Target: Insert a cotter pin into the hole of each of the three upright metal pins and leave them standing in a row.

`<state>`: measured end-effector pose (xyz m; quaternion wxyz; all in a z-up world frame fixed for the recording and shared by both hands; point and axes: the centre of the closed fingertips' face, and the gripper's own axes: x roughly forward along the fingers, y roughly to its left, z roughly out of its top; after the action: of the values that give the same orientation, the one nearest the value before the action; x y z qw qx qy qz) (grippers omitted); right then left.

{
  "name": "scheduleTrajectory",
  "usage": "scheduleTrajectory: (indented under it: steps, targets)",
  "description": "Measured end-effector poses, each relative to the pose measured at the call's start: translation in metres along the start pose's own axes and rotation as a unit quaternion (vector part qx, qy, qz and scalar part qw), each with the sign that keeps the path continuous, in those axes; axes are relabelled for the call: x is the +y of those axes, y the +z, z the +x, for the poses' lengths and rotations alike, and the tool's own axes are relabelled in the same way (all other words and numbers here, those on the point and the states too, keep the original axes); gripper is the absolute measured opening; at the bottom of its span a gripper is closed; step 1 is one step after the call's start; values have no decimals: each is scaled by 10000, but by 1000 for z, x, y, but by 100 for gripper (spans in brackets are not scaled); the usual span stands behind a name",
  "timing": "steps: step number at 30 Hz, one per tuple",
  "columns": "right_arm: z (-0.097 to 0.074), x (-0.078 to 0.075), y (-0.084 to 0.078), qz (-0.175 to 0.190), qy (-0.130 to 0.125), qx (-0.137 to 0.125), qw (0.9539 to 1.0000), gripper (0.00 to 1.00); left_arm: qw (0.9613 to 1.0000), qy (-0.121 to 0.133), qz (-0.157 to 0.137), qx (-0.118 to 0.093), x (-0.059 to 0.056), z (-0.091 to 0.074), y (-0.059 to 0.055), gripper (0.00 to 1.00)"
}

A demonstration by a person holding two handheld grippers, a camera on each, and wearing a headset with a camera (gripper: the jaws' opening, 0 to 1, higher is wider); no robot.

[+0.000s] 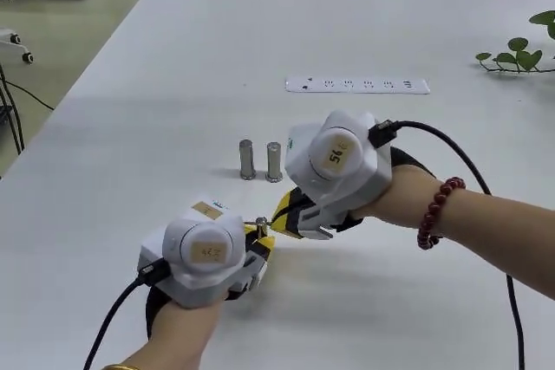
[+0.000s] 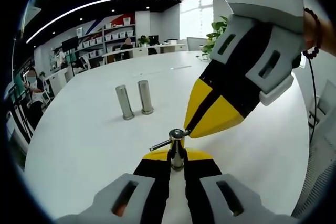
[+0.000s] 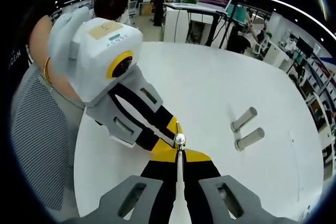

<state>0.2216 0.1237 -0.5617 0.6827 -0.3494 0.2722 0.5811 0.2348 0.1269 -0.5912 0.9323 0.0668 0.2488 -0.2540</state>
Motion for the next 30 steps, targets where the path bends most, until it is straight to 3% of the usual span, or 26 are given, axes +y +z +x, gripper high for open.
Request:
scheduleTrajectory:
  steps: [4, 8, 11, 15, 18, 21, 30]
  targets:
    - [0, 0, 0, 21, -7, -26, 10000, 0, 10000, 2, -1, -6, 0, 0, 0, 6]
    - [-1, -2, -1, 428, -29, -163, 9989, 0, 10000, 5, -15, -13, 0, 0, 0, 6]
    - [-4, -6, -2, 766, -152, -297, 9965, 6, 10000, 0, -29, -14, 0, 0, 0, 6]
    - [-12, -15, -3, 1320, -328, -593, 9889, 12, 10000, -17, -22, -13, -1, 0, 0, 6]
    - [-17, -21, -6, 1804, -444, -836, 9790, 14, 10000, -29, -38, -10, 0, 0, 0, 6]
    - [-24, -24, -9, 2303, -459, -1103, 9658, 18, 10000, -28, -29, -16, 0, 0, 0, 6]
    - [-34, -22, -25, 2522, -644, -1146, 9587, 28, 10000, -21, -4, -20, -1, 0, 0, 6]
